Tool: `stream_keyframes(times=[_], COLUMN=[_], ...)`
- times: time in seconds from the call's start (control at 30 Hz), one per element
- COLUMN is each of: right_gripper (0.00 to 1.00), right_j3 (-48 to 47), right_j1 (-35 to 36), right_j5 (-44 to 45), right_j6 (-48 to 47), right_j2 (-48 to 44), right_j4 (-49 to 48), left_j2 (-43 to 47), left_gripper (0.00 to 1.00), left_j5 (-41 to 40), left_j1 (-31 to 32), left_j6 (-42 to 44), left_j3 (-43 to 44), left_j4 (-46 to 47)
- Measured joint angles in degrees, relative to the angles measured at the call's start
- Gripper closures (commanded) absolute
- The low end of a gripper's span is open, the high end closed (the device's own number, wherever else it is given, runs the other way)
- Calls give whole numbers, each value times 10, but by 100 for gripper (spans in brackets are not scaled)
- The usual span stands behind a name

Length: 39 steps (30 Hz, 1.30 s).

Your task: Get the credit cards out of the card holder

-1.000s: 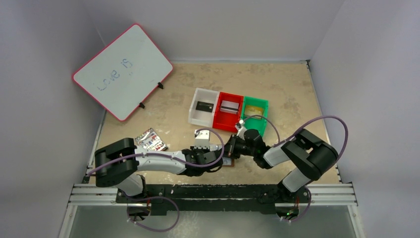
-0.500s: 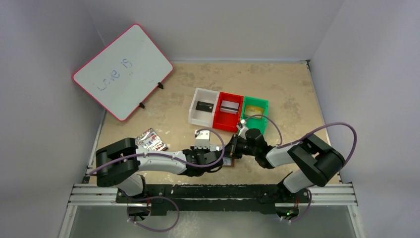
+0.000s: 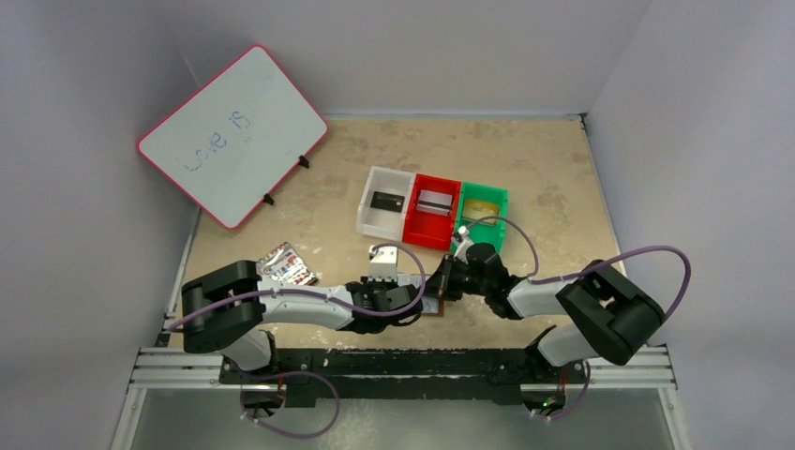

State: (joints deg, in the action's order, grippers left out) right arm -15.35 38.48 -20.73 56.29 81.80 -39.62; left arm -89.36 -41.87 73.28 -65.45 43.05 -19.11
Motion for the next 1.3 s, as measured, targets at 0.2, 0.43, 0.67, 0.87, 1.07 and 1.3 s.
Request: stream_keyframes(times=[0.2,0.43,0.67,0.87,1.07,1.3], right_gripper=[77,53,41,36,33,32], right_j3=[0,0,0,0,-1,12], right_j1=[-2,-2,-3,-3,-3,-3], right_j5=[-3,-2,35,50,85,122], right_j6=[0,1,-15,-24,-23,0], right_j2=[13,7,-71,-144,-217,-342], right_j4=[-11,-20,36,94,145,185], left_j2=[0,8,63,94,181,231], left_gripper=[95,83,71,47,26,21], left_j5=[1,-3,-17,-42,-78,-134], left_j1=[0,3,4,4,4,4], left_j6=[1,-2,-12,-23,-57,-139], left_j3=[2,2,-7,-7,-8,-7], left_j4=[-2,-9,-12,-27,-44,-92])
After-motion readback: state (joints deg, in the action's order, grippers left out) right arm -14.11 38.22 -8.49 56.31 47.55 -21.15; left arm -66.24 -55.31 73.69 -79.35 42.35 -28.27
